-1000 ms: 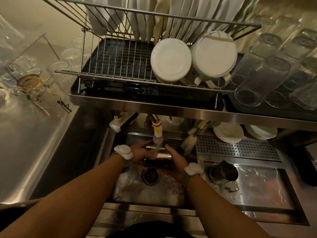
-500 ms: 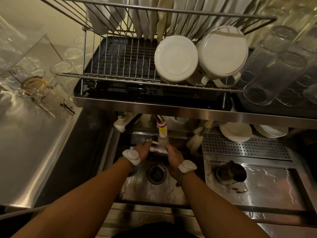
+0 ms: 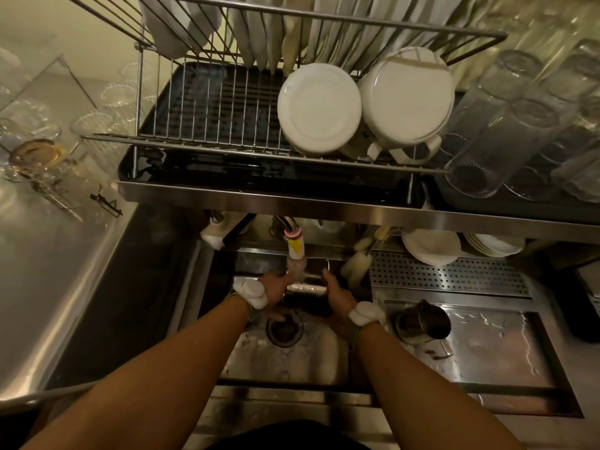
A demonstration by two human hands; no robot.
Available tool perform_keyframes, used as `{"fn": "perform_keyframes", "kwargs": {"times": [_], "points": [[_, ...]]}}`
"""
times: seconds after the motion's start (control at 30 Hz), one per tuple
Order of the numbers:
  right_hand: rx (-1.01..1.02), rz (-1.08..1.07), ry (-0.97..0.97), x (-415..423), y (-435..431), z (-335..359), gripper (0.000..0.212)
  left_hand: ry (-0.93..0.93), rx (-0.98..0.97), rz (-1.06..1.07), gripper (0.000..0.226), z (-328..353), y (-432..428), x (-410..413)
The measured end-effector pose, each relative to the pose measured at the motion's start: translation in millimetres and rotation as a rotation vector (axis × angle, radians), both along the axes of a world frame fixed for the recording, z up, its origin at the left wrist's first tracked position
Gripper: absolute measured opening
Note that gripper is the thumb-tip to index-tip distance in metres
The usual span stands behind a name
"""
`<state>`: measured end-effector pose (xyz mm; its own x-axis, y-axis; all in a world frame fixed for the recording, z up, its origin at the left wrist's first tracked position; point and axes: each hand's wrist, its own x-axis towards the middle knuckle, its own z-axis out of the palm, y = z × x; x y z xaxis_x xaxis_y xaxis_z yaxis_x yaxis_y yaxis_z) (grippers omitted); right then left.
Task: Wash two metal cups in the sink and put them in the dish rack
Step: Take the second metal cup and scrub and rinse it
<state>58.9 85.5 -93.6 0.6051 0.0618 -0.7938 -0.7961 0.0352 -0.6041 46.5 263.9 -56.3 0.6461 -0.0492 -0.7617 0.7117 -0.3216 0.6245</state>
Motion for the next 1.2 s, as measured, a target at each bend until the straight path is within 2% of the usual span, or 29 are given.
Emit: {"fn": "perform_keyframes", "kwargs": {"times": [0.07,0.13,0.2,0.27,0.33,0.4,0.47,0.5,0.57,0.7,0.83,1.03,1.2], "points": [[0.029,0.096,0.029,-4,9,7,0.051,0.043,-0.034,0.128,0.039,25,4,-9],[0.095,0.147,0.024,-8,19,7,0.052,0.132,-0.077,0.191,0.023,23,16,-11],[0.158,0.152,-0.012,-11,27,3,0.057,0.228,-0.141,0.319,0.026,27,28,-14],[0.197,0.151,-0.045,-11,28,-4,0.067,0.247,-0.182,0.438,0.037,24,32,-15],[0.222,0.160,-0.068,-10,21,-9,0.084,0.224,-0.199,0.468,0.049,16,29,-13],[0.265,0.130,-0.078,-9,7,-12,0.091,0.191,-0.187,0.427,0.043,16,17,-12],[0.310,0.084,-0.092,-8,-6,-11,0.072,0.201,-0.200,0.331,0.028,19,3,-13],[0.330,0.055,-0.087,-7,-11,-9,0.061,0.207,-0.199,0.319,0.030,23,-3,-12],[0.369,0.014,-0.066,-6,-15,-6,0.051,0.205,-0.198,0.308,0.042,26,-7,-10],[0.291,0.068,0.025,-3,-1,2,0.048,0.145,-0.183,0.360,0.041,27,7,-11],[0.201,0.134,0.002,0,29,-5,0.069,0.074,-0.169,0.410,0.034,19,31,-18],[0.214,0.066,0.018,0,16,3,0.046,0.199,-0.157,0.435,0.038,12,28,-17],[0.228,-0.069,0.006,2,-6,7,0.045,0.203,-0.151,0.324,0.024,22,-1,-13]]}}
